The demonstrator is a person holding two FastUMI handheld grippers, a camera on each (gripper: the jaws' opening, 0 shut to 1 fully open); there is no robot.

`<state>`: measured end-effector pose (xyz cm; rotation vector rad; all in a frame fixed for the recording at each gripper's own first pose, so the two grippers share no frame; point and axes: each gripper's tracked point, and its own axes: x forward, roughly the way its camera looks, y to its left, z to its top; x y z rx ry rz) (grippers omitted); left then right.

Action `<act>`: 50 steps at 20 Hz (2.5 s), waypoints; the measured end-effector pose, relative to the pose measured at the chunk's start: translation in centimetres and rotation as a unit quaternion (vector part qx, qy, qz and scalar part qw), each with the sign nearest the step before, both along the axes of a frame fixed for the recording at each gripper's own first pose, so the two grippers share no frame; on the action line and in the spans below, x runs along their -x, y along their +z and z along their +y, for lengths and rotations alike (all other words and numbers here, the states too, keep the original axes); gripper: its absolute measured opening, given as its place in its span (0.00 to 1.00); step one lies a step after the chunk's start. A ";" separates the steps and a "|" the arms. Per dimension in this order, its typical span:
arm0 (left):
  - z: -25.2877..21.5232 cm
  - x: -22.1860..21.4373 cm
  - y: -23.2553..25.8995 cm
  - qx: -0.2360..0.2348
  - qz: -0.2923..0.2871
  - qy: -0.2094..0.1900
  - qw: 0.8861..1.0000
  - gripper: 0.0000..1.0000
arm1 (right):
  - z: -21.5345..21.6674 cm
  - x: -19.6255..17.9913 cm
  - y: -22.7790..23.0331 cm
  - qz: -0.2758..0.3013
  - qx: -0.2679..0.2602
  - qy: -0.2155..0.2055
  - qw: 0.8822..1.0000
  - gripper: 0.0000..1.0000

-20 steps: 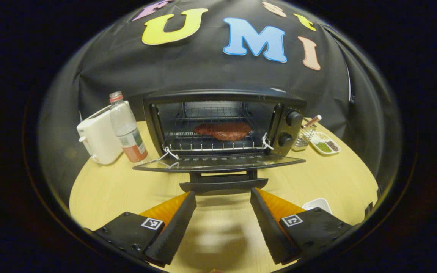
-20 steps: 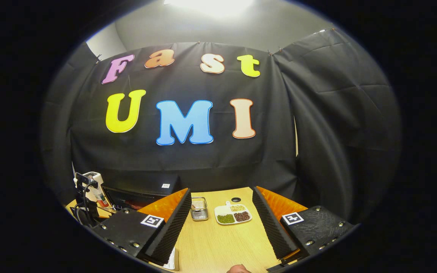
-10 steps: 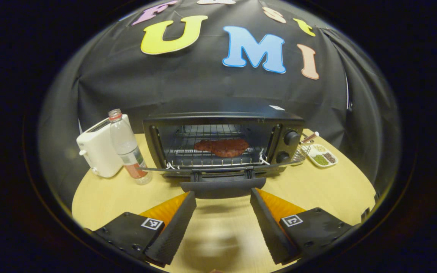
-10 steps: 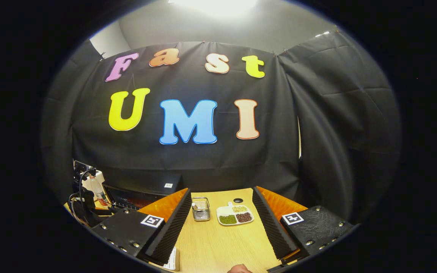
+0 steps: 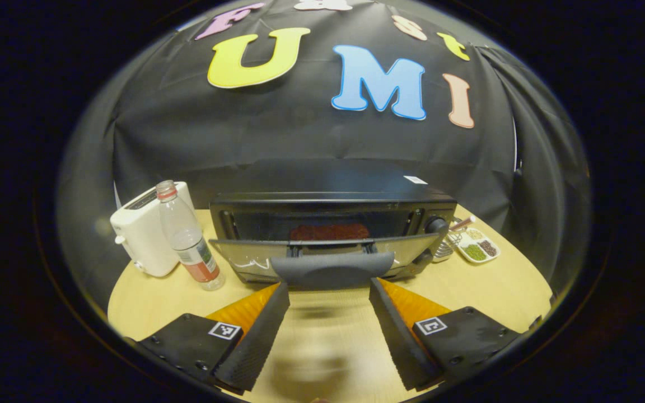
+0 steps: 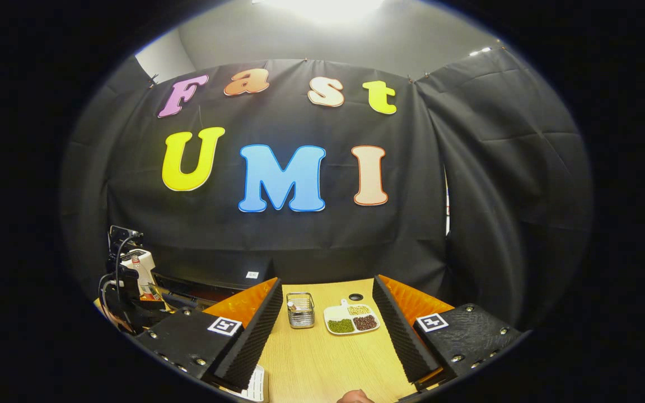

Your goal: Open the electric oven with the left hand, put the food in, and close the electric oven.

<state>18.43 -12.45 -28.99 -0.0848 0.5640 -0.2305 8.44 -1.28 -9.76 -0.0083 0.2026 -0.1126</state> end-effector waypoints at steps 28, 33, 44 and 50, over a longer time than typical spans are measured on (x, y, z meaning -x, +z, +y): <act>5.1 20.5 28.3 -0.025 -0.278 0.113 0.954 1.00 | 1.7 8.7 4.6 -0.060 -0.054 0.153 0.985 0.98; 6.3 22.8 29.1 -0.029 -0.281 0.109 0.953 1.00 | 2.6 10.0 5.3 -0.065 -0.053 0.144 0.986 0.98; 10.1 25.0 30.3 -0.042 -0.296 0.114 0.947 1.00 | 6.3 10.9 7.1 -0.080 -0.050 0.152 0.984 0.98; 10.6 24.8 30.7 -0.041 -0.301 0.113 0.946 1.00 | 6.8 10.4 7.4 -0.082 -0.050 0.151 0.984 0.98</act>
